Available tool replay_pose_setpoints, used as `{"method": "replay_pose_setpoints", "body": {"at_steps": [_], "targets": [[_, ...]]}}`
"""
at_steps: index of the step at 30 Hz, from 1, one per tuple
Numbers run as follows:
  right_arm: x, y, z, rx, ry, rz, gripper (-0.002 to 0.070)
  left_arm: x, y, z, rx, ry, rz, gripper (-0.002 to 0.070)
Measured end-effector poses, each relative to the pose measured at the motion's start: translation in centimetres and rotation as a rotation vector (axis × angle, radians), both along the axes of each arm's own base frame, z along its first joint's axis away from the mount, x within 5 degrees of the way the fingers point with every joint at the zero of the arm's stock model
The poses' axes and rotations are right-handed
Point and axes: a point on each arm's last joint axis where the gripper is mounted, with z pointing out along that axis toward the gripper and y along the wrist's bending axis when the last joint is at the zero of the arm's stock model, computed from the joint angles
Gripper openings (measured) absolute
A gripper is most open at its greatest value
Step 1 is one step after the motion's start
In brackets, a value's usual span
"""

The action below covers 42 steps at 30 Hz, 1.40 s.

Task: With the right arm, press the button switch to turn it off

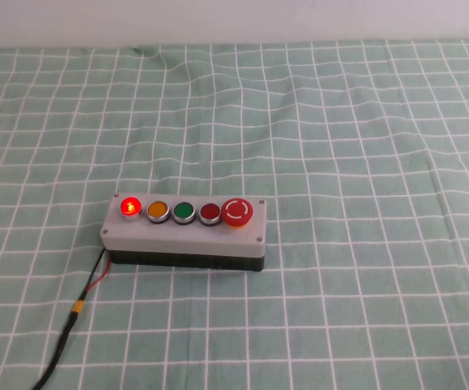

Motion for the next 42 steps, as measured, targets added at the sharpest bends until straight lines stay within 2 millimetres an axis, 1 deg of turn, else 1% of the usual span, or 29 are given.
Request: {"method": "replay_pose_setpoints", "body": {"at_steps": [16, 24, 27, 35, 42], "targets": [[0.0, 0.0, 0.0, 0.001, -0.002, 0.0, -0.0016, 0.0, 0.0, 0.0, 0.0, 0.0, 0.0, -0.0003], [0.1, -0.1, 0.5, 0.008, -0.058, -0.012, -0.0016, 0.0, 0.0, 0.0, 0.0, 0.0, 0.0, -0.0003], [0.2, -0.1, 0.8, 0.012, -0.095, -0.019, -0.0016, 0.0, 0.0, 0.0, 0.0, 0.0, 0.0, -0.0003], [0.4, -0.5, 2.7, 0.034, -0.3, -0.06, -0.0016, 0.0, 0.0, 0.0, 0.0, 0.0, 0.0, -0.0003], [0.3, -0.7, 3.8, 0.05, -0.42, -0.084, -0.0016, 0.0, 0.0, 0.0, 0.0, 0.0, 0.0, -0.0003]]}}
